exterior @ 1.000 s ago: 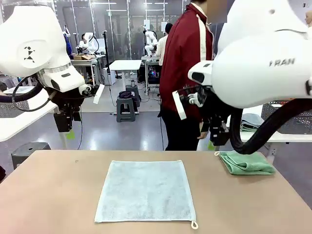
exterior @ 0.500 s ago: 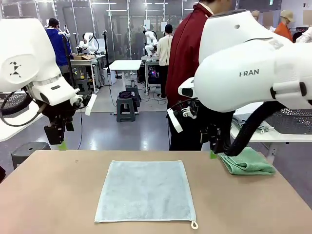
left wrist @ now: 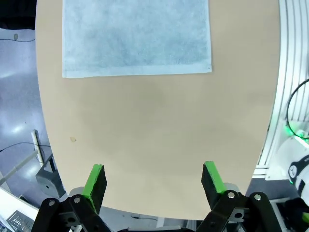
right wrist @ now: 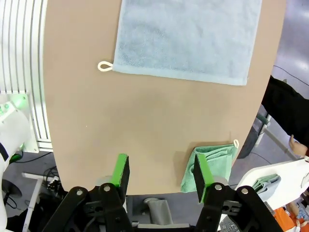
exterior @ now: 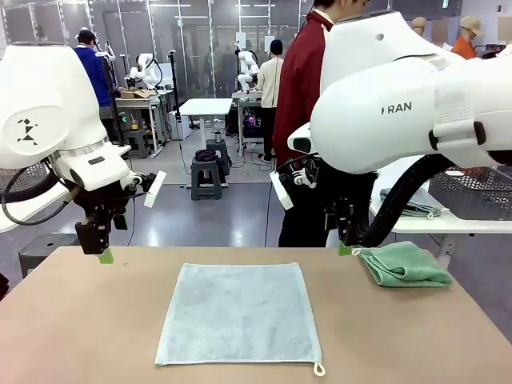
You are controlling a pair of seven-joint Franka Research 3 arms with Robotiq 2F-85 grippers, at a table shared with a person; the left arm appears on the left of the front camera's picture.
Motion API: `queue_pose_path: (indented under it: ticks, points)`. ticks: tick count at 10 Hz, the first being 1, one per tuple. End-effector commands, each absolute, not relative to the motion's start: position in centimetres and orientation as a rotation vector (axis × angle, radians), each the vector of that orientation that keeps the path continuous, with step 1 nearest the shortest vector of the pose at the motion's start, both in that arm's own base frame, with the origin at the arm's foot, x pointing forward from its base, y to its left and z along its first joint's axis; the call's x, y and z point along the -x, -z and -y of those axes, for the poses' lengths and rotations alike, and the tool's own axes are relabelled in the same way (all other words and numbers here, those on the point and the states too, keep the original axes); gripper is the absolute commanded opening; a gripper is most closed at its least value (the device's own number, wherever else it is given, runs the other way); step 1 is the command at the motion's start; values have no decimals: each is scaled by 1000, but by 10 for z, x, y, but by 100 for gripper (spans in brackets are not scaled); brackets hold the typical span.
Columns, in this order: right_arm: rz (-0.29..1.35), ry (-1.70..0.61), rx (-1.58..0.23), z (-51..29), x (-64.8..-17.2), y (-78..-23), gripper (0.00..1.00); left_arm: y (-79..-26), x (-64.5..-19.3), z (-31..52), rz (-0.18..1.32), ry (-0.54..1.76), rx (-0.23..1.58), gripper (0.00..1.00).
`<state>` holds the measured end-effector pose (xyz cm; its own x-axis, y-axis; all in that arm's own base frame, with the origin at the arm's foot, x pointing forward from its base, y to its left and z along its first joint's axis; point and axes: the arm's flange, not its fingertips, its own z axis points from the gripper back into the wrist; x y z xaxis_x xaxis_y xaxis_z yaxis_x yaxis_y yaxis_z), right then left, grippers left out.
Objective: Fold the towels and place them in the basket.
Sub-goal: When a person lays out a Towel with hook on the table, fold it in half twice.
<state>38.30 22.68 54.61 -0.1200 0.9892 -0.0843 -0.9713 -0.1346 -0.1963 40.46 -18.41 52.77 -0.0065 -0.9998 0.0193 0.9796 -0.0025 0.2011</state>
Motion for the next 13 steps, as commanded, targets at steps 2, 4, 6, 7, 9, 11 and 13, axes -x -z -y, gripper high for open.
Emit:
queue_pose_path:
  ticks: [2,4,6,7,9,11,13]
  points:
    - [100,-1707,224,-225,-381,-545,68,-530,-408,181,179,1560,-146,100]
    - [100,-1707,224,-225,-381,-545,68,-530,-408,181,179,1560,-146,100]
    - [100,-1707,224,-225,-381,-545,68,-530,-408,181,179,1560,-146,100]
    - [104,-1694,220,-227,-383,-546,68,-529,-406,181,177,1562,-141,100]
    - [93,-1645,262,-237,-364,-528,68,-499,-382,208,138,1532,-210,100]
    - [98,-1643,225,-239,-347,-509,68,-478,-364,217,138,1513,-230,100]
    - [71,-1591,212,-238,-337,-488,68,-457,-357,217,134,1474,-232,100]
